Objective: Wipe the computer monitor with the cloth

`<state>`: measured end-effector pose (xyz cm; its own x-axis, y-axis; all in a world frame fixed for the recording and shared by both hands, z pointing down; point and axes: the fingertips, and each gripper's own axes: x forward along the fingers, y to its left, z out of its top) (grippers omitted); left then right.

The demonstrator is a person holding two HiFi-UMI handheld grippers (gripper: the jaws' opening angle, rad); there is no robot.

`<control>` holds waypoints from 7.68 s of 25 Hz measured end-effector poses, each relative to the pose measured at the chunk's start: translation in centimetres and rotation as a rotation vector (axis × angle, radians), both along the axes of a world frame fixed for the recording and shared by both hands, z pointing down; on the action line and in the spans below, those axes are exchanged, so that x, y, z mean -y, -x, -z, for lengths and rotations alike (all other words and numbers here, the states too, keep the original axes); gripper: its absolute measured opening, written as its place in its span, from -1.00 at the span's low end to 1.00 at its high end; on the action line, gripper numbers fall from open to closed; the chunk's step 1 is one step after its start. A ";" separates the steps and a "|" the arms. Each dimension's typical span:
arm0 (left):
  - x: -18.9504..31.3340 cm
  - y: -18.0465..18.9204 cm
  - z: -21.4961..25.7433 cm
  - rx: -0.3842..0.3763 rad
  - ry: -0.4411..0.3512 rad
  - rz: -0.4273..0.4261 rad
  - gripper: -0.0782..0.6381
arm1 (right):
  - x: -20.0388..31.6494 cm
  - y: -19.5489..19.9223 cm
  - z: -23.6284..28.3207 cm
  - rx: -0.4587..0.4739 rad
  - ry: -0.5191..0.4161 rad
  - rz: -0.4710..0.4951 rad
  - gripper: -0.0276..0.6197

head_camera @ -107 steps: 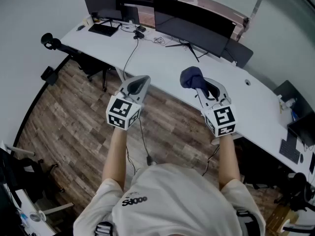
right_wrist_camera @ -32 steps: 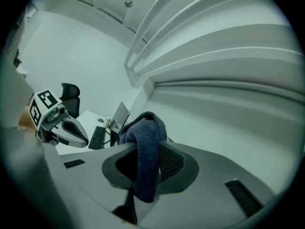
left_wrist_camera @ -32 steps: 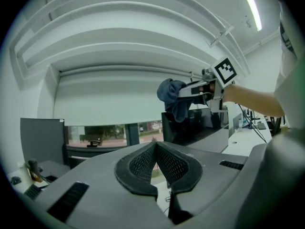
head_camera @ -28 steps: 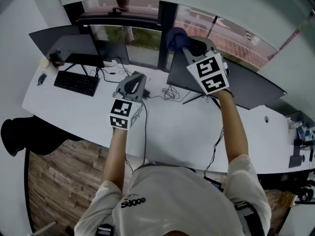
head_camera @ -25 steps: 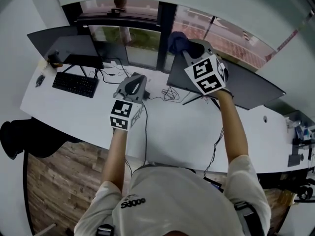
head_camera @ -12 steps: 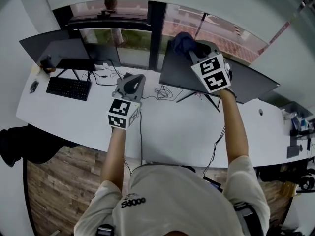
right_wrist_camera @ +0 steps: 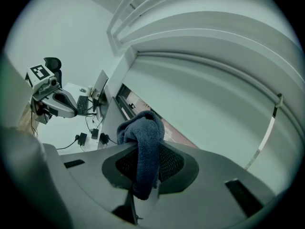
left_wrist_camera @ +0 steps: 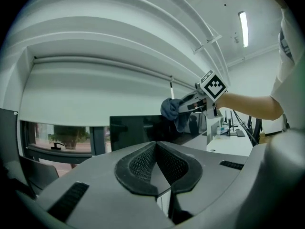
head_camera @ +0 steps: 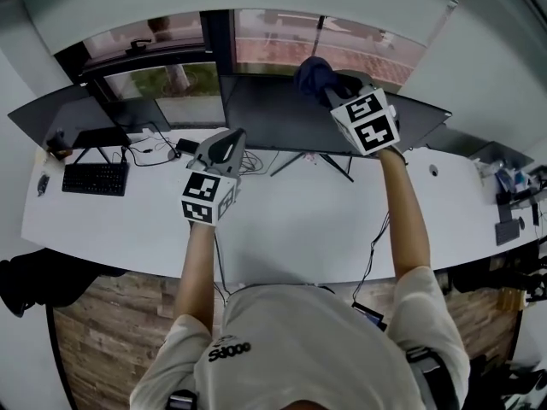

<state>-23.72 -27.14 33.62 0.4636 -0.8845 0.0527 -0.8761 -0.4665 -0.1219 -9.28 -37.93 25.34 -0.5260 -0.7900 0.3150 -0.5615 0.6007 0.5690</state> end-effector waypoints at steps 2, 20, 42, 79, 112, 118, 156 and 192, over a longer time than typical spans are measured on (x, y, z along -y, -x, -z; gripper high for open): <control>0.5 -2.2 0.3 0.003 -0.006 -0.016 -0.75 | 0.4 -2.7 0.0 0.008 0.000 -0.014 -0.73; 3.4 -20.8 -0.2 0.050 0.005 -0.131 -0.75 | 2.5 -25.3 0.0 0.131 0.037 -0.141 -0.73; 4.1 -31.4 -1.6 0.085 0.016 -0.137 -0.75 | 3.3 -43.6 -0.2 0.291 -0.004 -0.326 -0.73; 1.5 -29.6 -6.6 0.092 0.102 -0.104 -0.75 | 4.4 -42.1 -23.1 0.355 0.347 -0.399 -0.73; 2.4 -18.7 -14.9 0.065 0.259 0.037 -0.75 | 6.0 -36.0 -41.5 0.657 0.777 -0.529 -0.73; 1.9 -14.7 -15.0 0.034 0.266 0.068 -0.75 | 4.6 -29.0 -40.8 0.485 0.774 -0.410 -0.73; -4.6 17.5 -16.9 -0.007 0.267 0.183 -0.75 | 0.7 15.6 -41.0 0.314 0.838 -0.160 -0.74; -5.6 20.8 -11.5 0.004 0.156 0.178 -0.75 | -0.8 27.3 -20.1 0.508 0.533 0.048 -0.74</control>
